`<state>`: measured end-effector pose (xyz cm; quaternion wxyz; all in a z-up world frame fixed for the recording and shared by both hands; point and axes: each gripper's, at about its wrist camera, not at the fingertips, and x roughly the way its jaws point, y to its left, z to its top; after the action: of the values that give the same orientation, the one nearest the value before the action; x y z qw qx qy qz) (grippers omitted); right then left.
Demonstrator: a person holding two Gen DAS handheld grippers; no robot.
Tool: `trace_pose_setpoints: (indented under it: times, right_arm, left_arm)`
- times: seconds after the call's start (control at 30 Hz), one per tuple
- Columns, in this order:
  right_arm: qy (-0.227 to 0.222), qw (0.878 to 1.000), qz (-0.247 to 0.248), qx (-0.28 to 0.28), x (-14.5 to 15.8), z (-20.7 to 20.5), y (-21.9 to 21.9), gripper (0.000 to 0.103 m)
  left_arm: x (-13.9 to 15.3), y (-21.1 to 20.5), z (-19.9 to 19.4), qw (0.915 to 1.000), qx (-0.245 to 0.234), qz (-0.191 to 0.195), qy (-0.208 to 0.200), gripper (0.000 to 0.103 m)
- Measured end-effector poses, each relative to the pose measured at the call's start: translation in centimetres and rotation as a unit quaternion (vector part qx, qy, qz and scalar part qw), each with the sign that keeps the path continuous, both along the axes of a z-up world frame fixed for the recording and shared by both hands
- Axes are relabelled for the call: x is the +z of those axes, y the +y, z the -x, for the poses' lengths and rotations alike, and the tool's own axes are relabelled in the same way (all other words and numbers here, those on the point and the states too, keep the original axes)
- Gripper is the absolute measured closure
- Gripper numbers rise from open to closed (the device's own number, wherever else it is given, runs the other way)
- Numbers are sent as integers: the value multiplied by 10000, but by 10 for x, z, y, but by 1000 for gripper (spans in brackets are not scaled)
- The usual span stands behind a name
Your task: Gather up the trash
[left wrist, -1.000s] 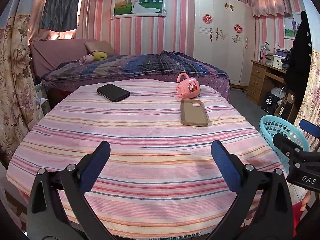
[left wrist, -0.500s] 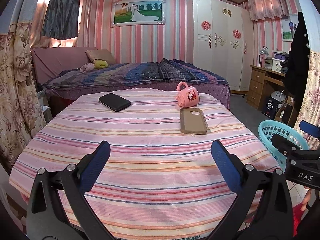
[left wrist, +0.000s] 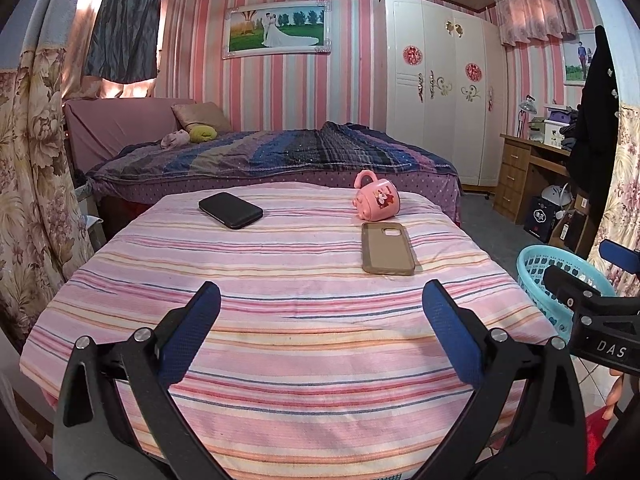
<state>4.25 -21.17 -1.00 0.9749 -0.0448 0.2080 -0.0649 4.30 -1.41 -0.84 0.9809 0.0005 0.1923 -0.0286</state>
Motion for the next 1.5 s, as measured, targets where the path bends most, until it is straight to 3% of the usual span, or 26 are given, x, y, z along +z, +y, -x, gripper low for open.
trace_pose_setpoints:
  times: [1.5]
  right_arm:
    - [9,10000,64,-43,0,-3,-2,5]
  left_arm:
    - [-2,5,-6,10000,44,64,12,5]
